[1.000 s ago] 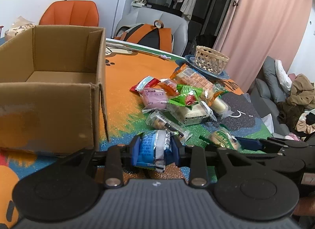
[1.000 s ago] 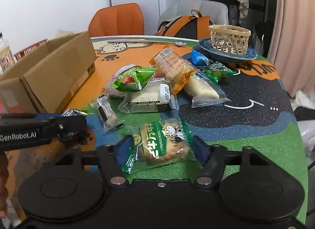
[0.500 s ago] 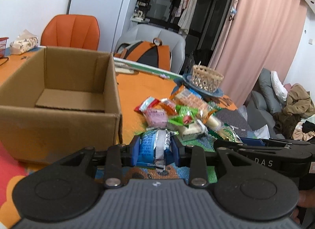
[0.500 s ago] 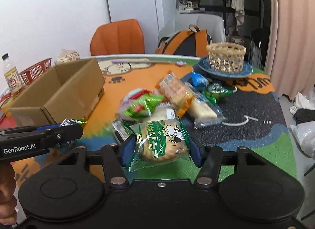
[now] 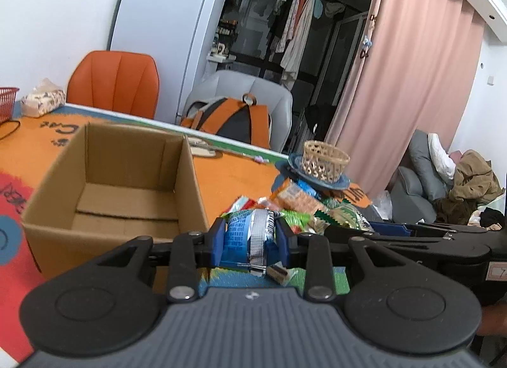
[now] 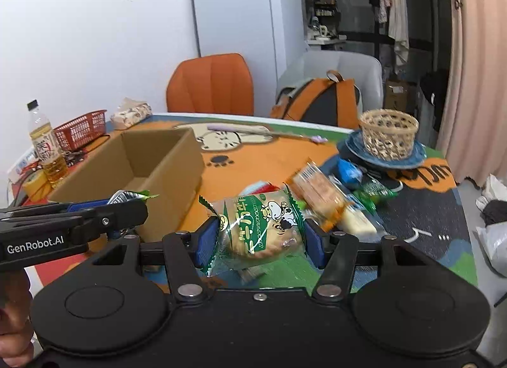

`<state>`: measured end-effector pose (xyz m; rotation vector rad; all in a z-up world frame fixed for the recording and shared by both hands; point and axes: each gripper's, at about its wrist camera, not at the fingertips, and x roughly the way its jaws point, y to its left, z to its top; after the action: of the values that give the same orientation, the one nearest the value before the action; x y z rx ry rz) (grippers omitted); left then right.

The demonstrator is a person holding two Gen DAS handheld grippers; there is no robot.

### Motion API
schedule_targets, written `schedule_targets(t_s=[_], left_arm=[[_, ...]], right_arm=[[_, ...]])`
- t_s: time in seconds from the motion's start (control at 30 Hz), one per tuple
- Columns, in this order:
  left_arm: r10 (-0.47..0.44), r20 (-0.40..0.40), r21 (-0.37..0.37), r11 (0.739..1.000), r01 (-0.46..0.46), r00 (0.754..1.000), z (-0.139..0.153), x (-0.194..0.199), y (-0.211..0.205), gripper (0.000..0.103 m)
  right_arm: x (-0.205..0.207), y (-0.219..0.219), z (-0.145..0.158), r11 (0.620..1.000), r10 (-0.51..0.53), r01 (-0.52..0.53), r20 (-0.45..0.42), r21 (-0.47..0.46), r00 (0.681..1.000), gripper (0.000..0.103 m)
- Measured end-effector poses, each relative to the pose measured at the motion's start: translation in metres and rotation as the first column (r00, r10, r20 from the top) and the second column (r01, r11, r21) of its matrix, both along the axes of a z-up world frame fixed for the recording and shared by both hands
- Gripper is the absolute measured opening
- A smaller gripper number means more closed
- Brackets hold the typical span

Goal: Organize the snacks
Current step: 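Carry both snacks over the cardboard box and open both grippers to drop them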

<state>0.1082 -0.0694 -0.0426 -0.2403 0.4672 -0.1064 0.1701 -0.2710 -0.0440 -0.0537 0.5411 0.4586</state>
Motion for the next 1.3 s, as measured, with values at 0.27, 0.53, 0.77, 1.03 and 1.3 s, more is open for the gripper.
schedule_targets(t_s=[0.27,0.53,0.77,1.03,1.3], left_arm=[[0.051,0.025,0.012,0.999,-0.051,0.998,0.013,-0.006,0.021,0.033],[0.106,0.032,0.015,0.994,-0.106,0.994,0.018,-0.005,0.049,0.033],[0.149,0.027,0.013,0.989,-0.15,0.988,0.02,-0.005,0.08,0.033],[0.193,-0.01,-0.004,0.981,-0.193,0.981,0.009,0.004,0.111,0.033],[0.203,-0.059,-0.035,0.978,-0.206,0.977,-0.006,0.013,0.131,0.034]], right_arm=[[-0.002,0.025,0.013,0.999,0.045,-0.046,0.023,0.022,0.999,0.057],[-0.002,0.067,0.028,0.992,0.12,-0.122,0.045,0.032,0.992,0.057],[0.002,0.094,0.03,0.987,0.16,-0.161,0.04,0.023,0.986,0.057],[0.001,0.117,0.026,0.984,0.178,-0.178,0.023,0.007,0.984,0.057],[0.004,0.137,0.023,0.982,0.19,-0.19,0.009,-0.017,0.982,0.057]])
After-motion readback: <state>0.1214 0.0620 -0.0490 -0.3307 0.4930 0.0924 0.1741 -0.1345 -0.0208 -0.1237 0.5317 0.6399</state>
